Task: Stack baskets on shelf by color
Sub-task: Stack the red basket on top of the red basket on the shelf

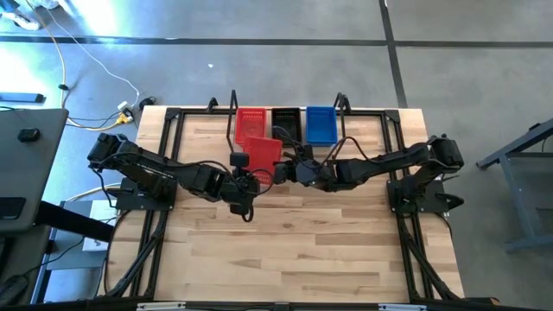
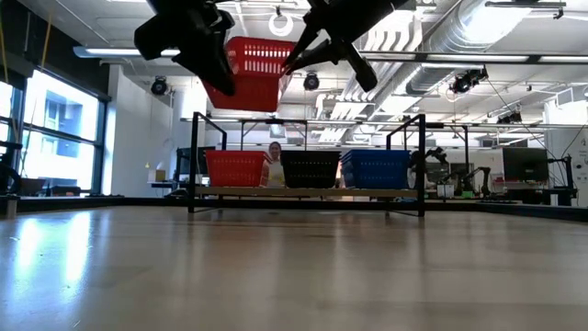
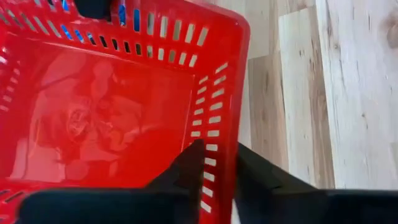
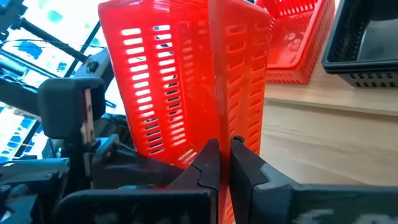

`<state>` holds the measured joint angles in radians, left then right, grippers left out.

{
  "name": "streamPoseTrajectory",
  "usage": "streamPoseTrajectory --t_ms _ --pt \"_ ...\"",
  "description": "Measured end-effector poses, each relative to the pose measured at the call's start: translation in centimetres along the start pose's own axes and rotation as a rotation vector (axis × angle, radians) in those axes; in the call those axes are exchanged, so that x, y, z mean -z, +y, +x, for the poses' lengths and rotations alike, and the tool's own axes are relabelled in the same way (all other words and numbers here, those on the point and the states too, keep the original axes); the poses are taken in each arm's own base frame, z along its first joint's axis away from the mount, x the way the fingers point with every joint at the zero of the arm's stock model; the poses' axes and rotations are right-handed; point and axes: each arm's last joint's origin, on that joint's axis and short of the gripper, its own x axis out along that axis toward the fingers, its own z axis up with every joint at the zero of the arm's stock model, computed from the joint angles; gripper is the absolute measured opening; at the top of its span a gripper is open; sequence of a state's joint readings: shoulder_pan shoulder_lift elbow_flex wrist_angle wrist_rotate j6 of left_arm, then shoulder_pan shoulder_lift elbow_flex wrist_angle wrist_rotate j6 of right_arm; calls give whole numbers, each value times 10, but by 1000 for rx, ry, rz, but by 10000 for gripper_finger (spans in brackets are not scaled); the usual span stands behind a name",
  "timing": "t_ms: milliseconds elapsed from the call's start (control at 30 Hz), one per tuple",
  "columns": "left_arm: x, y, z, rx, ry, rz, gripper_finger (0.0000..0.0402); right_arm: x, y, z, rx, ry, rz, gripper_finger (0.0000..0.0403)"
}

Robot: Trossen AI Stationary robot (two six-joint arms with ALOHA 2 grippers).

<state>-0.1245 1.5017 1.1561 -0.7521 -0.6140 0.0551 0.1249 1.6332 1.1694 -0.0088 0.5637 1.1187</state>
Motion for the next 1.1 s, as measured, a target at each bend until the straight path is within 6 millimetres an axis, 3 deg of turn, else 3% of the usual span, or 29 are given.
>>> streamPoseTrajectory --t_ms 133,367,633,833,1100 --pt "0 0 0 -2 -2 5 11 0 0 0 2 0 -26 0" --pt "0 -1 0 13 -4 15 5 -5 -3 3 0 10 -97 8" --pt "2 3 4 85 22 15 2 -18 -6 7 -17 29 -111 109" --pt "5 22 10 109 31 -44 1 -42 -4 -2 -54 8 -149 161" --pt "15 61 10 132 13 -121 0 -77 -1 -27 -90 -75 -253 172"
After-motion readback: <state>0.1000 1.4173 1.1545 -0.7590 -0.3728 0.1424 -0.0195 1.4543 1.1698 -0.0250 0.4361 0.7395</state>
